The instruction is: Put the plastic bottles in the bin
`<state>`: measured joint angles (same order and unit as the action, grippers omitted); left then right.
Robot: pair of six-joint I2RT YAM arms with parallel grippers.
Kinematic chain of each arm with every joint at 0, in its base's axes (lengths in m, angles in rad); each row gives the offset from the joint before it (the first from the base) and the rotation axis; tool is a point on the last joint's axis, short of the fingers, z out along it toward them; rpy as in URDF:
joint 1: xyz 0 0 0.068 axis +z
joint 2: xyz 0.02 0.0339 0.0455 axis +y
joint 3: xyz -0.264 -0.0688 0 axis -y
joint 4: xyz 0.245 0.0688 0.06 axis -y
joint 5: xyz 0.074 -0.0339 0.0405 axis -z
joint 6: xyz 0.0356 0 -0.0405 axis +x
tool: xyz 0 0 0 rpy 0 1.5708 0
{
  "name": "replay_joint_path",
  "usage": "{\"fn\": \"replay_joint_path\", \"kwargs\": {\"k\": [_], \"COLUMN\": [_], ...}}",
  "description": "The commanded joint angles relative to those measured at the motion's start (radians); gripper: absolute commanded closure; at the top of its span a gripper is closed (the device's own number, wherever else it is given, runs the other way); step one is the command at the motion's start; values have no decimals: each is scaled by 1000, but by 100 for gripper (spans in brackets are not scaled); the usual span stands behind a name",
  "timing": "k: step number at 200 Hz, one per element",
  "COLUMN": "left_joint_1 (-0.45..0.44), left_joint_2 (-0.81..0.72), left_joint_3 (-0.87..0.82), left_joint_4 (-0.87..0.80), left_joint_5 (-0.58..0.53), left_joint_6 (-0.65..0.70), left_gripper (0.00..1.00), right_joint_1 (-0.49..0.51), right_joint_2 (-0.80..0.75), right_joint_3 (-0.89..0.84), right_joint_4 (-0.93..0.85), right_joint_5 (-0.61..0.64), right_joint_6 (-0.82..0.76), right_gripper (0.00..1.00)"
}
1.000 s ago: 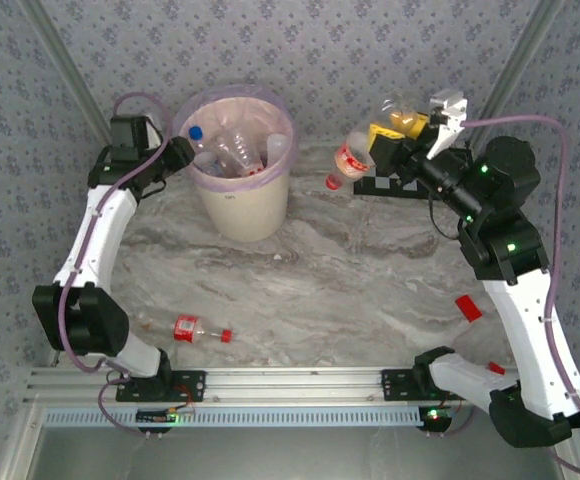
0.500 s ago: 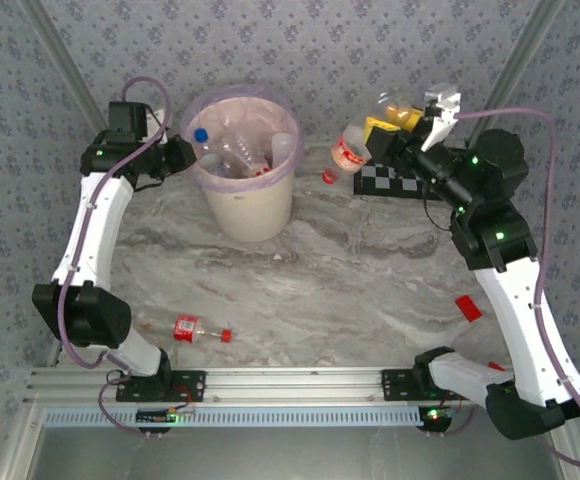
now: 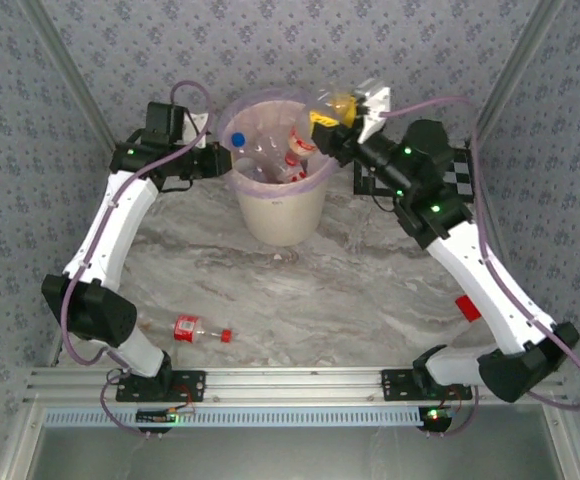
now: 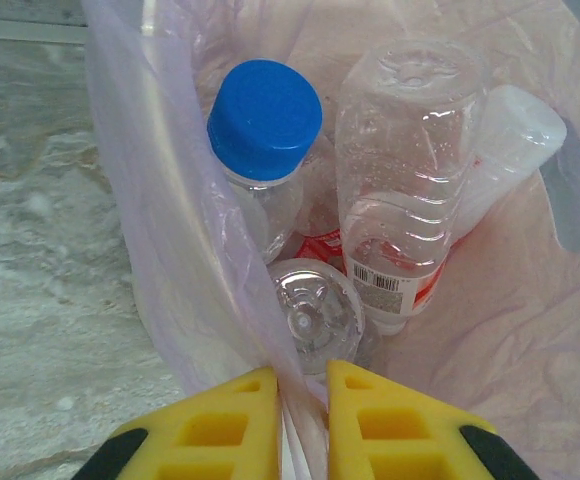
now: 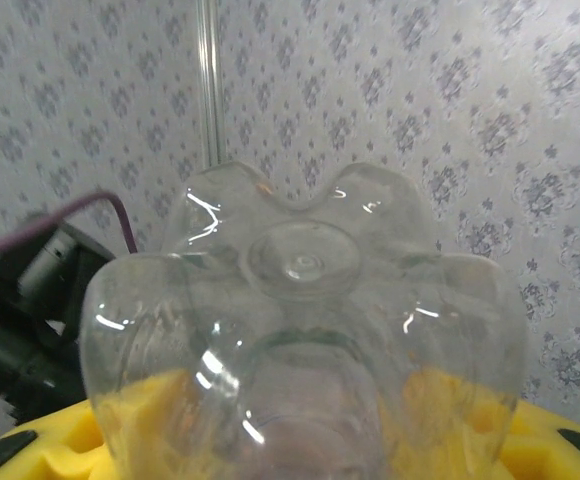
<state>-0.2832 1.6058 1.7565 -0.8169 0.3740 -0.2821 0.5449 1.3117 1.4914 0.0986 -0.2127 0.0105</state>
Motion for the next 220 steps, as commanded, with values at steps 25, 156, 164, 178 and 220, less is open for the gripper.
{"fn": "replay_joint_path", "kwargs": {"k": [25,156,164,178,220], "left_joint_1": [-80,-138,-138,-139,-139], "left_joint_2": [6,45,46,46,54], "left_joint_3": [-75,-51,-55,-60,-65], "left_joint_4": [-231,-235,-228,-215,-199], "left_joint_5": [48,65,68,68,48], "left_joint_6": [105,211,209,207,195], "left_gripper": [83,78,78,77,74], "right_joint_1": [17,-115,-118,-124,-124], "right_joint_2": [68,311,335,375,471], "right_joint_3": [62,184,196,212,240], "right_joint_4": [54,-50,-66,-97,-236], "right_joint_5": [164,75,66,48,10], "right_joint_6": [-178,-60,-58,-50,-15], "right_gripper": [72,72,72,72,72]}}
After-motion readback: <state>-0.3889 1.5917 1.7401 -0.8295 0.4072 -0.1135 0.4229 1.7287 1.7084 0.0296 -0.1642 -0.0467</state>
